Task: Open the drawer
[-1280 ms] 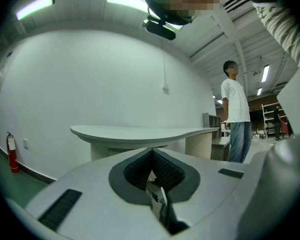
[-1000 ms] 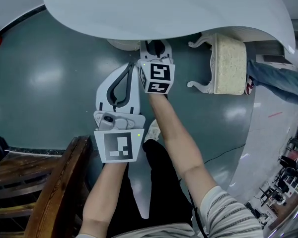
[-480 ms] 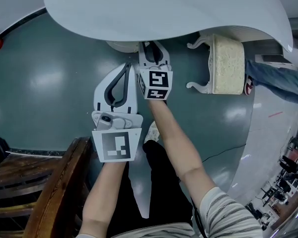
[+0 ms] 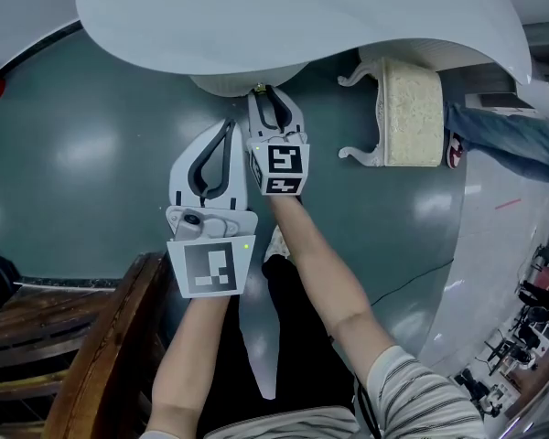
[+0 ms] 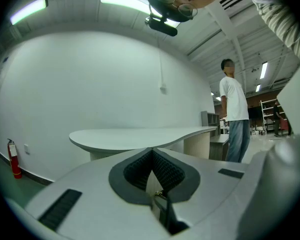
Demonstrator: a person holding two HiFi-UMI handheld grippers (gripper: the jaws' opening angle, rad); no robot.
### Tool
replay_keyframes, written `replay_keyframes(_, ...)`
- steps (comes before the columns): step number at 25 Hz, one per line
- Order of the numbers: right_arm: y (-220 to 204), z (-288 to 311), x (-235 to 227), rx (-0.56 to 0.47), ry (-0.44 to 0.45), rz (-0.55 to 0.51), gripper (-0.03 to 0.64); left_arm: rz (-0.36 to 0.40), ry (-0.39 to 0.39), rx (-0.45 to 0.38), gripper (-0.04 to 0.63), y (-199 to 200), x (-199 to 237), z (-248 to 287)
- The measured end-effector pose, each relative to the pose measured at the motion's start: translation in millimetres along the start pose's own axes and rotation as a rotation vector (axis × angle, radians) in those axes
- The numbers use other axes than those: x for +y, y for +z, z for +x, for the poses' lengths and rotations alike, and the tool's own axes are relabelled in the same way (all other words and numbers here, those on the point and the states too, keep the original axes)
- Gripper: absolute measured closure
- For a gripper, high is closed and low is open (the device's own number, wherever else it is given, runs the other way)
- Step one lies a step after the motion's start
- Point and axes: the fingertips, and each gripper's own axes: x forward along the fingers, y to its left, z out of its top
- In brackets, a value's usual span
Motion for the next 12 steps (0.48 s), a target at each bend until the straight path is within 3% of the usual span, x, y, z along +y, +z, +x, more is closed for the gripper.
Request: replay_keyframes(12,-15,-39,6,0.041,0.008,0.017,0.506,-0.003,-0.006,0.007,0.595,14,-13,-10)
